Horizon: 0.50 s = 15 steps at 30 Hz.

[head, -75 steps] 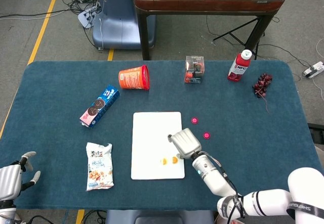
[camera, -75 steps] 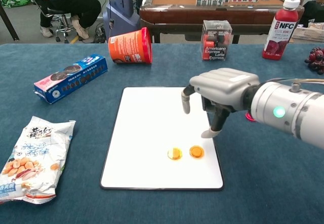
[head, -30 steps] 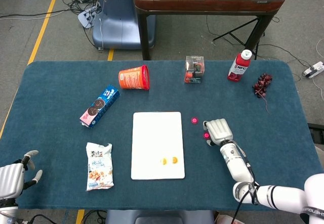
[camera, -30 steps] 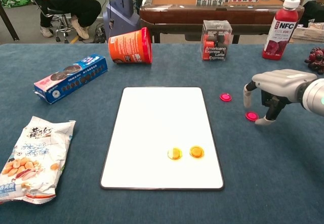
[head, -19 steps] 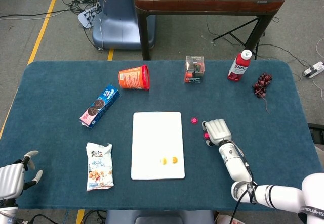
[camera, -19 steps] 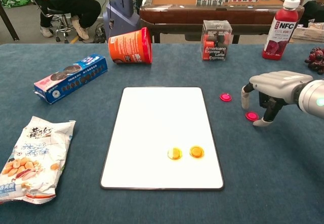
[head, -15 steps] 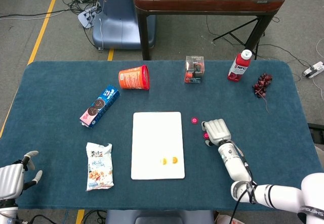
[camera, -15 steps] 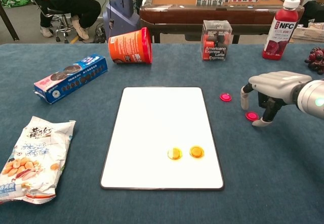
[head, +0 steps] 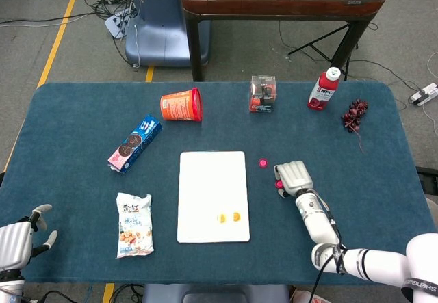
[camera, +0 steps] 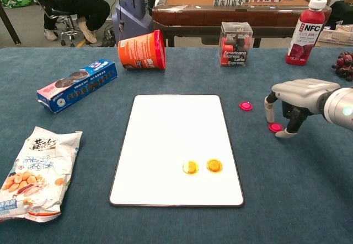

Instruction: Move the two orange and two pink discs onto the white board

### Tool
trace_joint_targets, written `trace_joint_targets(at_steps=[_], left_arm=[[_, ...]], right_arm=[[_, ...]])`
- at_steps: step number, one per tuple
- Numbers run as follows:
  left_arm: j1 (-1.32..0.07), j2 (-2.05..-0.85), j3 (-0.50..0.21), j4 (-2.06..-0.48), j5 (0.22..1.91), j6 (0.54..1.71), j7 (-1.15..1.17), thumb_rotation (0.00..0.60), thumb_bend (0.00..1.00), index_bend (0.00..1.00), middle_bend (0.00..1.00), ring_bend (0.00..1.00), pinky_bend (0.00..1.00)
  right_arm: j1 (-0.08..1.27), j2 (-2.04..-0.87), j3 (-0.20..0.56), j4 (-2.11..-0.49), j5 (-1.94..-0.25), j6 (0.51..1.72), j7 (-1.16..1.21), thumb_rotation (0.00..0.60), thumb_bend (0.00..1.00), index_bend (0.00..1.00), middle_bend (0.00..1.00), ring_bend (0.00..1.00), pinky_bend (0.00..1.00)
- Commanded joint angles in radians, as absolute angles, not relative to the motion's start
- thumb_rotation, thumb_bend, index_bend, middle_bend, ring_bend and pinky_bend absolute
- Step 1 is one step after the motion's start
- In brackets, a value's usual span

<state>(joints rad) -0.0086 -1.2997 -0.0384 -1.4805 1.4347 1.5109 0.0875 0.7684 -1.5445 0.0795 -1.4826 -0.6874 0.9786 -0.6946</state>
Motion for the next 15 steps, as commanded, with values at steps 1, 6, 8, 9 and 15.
trace_joint_targets(at_steps=[1,6,8,9,15], left_arm=[[-0.009,-1.300,-0.038,-1.481,1.435,1.511,0.089,0.600,0.29,0.35,0.58,0.54,0.73],[-0.008,-1.299,-0.038,-1.483,1.435,1.511,0.089,0.600,0.30,0.35,0.58,0.54,0.73],[-0.009,-1.299,-0.038,-1.484,1.435,1.511,0.090,0.600,0.30,0.35,0.58,0.54,0.73],[-0.008,-1.298,-0.038,-1.484,1.435,1.511,0.090,0.600,0.29,0.35,0.58,0.54,0.73],[-0.009,-1.298,-0.038,-1.485,1.435,1.510,0.091,0.600,0.29,0.35,0.58,0.54,0.73]], right_arm=[[0.769,-1.544,0.080,-1.480,-0.683,0.976,-0.695,0.600,0.21,0.46,1.00,1.00,1.00],[0.769,-1.546,0.081,-1.477,-0.679,0.972,-0.690,0.600,0.22,0.48,1.00,1.00,1.00],[0.769,-1.545,0.081,-1.477,-0.680,0.970,-0.686,0.600,0.23,0.49,1.00,1.00,1.00],[0.769,-1.545,0.081,-1.477,-0.682,0.970,-0.684,0.600,0.23,0.49,1.00,1.00,1.00],[0.762,-1.538,0.080,-1.485,-0.701,0.973,-0.665,0.600,0.23,0.52,1.00,1.00,1.00]])
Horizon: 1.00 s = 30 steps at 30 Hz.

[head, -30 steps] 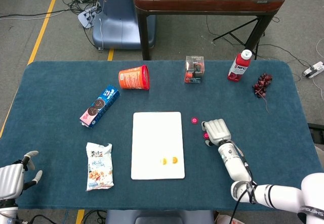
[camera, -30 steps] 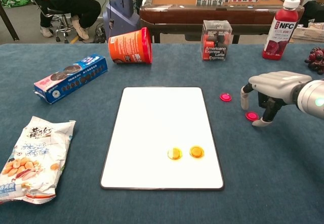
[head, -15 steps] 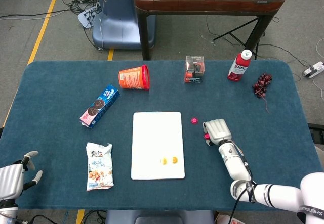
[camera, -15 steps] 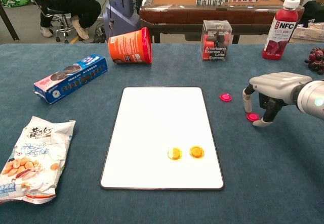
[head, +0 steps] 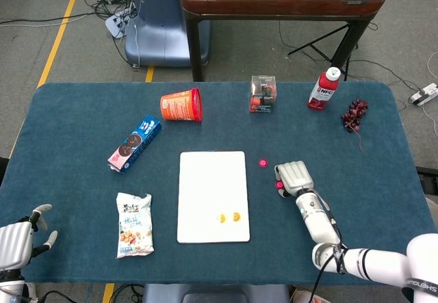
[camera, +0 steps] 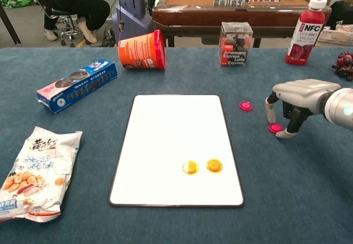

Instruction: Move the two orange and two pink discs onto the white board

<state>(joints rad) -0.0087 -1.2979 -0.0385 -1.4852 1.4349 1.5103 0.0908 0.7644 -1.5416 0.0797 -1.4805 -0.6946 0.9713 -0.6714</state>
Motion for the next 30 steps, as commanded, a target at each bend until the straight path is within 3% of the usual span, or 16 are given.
trace_joint_targets(at_steps=[1,16,30], left_arm=[[-0.009,-1.298,-0.039,-1.485,1.435,1.510,0.091,0.600,0.29,0.35,0.58,0.54,0.73],[-0.011,-1.296,-0.044,-1.490,1.435,1.513,0.091,0.600,0.29,0.35,0.58,0.54,0.73],[-0.003,-1.296,-0.038,-1.480,1.434,1.516,0.072,0.600,0.30,0.35,0.58,0.54,0.73]], right_arm=[[0.760,-1.535,0.080,-1.488,-0.705,0.975,-0.662,0.600,0.23,0.52,1.00,1.00,1.00],[0.786,-1.506,0.128,-1.615,-0.790,1.016,-0.652,0.600,0.23,0.52,1.00,1.00,1.00],[0.973,-1.640,0.241,-1.536,-0.597,0.975,-0.795,0.600,0.23,0.52,1.00,1.00,1.00]])
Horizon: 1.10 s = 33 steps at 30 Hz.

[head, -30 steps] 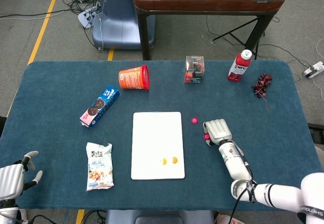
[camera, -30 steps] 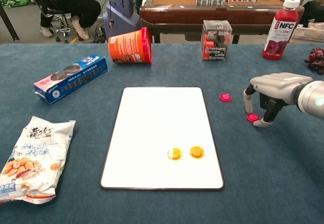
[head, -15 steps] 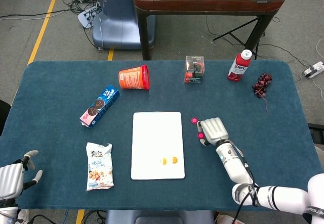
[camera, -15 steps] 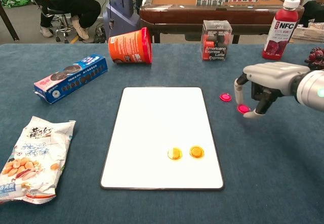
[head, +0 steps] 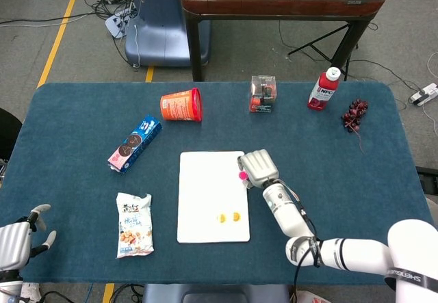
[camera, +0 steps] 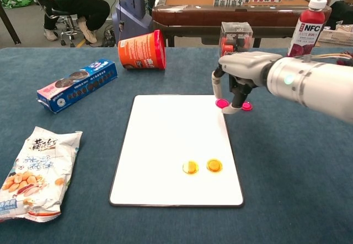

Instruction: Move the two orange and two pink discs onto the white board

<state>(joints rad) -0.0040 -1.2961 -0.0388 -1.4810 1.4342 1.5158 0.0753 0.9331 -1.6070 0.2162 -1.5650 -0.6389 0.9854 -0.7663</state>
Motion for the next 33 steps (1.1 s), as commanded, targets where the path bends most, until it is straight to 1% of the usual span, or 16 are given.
trace_joint_targets(at_steps=[1,5,12,18,23,33], left_arm=[[-0.002,-1.297,-0.038,-1.479,1.434,1.517,0.071,0.600,0.29,0.35,0.58,0.54,0.73],[0.002,-1.299,-0.034,-1.475,1.436,1.520,0.066,0.600,0.30,0.35,0.58,0.54,0.73],[0.009,-1.299,-0.031,-1.469,1.435,1.521,0.056,0.600,0.29,0.35,0.58,0.54,0.73],[0.012,-1.300,-0.030,-1.466,1.432,1.519,0.047,0.600,0.29,0.35,0.58,0.54,0.73],[0.012,-1.304,-0.028,-1.466,1.434,1.516,0.052,0.600,0.29,0.35,0.58,0.54,0.73],[0.003,-1.310,-0.036,-1.476,1.436,1.514,0.059,0.600,0.29,0.35,0.58,0.54,0.73]], right_arm=[[0.984,-1.649,0.246,-1.529,-0.586,0.974,-0.802,0.600,0.23,0.52,1.00,1.00,1.00],[1.027,-1.687,0.254,-1.500,-0.542,0.969,-0.828,0.600,0.21,0.52,1.00,1.00,1.00],[1.054,-1.724,0.250,-1.465,-0.527,0.967,-0.819,0.600,0.14,0.39,1.00,1.00,1.00],[1.053,-1.716,0.239,-1.459,-0.523,0.973,-0.808,0.600,0.10,0.35,1.00,1.00,1.00],[1.035,-1.682,0.226,-1.474,-0.528,0.993,-0.793,0.600,0.10,0.35,1.00,1.00,1.00],[0.976,-1.591,0.176,-1.465,-0.501,1.004,-0.776,0.600,0.18,0.35,1.00,1.00,1.00]])
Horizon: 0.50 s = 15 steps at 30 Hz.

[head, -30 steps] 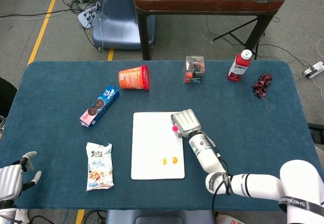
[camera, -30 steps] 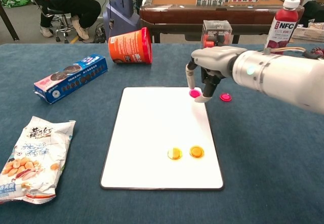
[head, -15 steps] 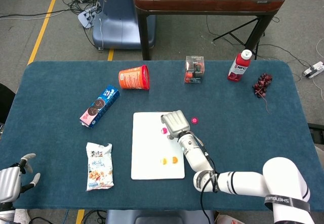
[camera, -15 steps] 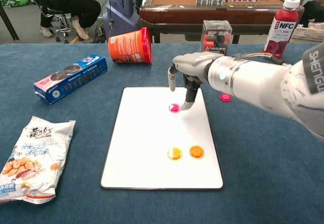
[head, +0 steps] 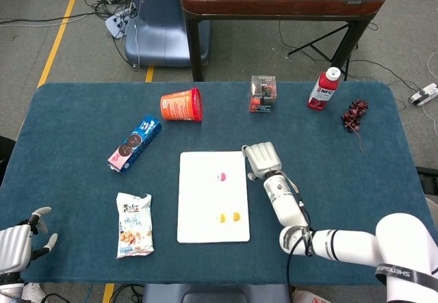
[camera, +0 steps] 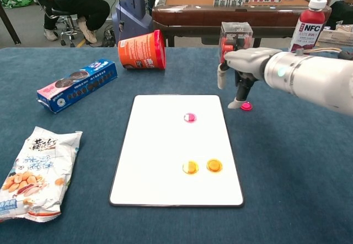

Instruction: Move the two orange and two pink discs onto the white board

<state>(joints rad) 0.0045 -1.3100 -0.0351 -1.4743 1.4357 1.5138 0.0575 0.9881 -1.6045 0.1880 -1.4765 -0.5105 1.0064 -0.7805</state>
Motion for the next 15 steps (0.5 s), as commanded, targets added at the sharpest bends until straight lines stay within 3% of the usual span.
trace_joint_targets(at_steps=[1,15], left_arm=[[0.003,-1.310,-0.037,-1.477,1.437,1.515,0.060,0.600,0.29,0.35,0.58,0.54,0.73],[0.006,-1.303,-0.037,-1.485,1.436,1.518,0.061,0.600,0.30,0.35,0.58,0.54,0.73]], right_arm=[[0.972,-1.587,0.174,-1.460,-0.497,1.002,-0.773,0.600,0.18,0.35,1.00,1.00,1.00],[0.961,-1.614,0.162,-1.346,-0.435,0.941,-0.761,0.600,0.20,0.35,1.00,1.00,1.00]])
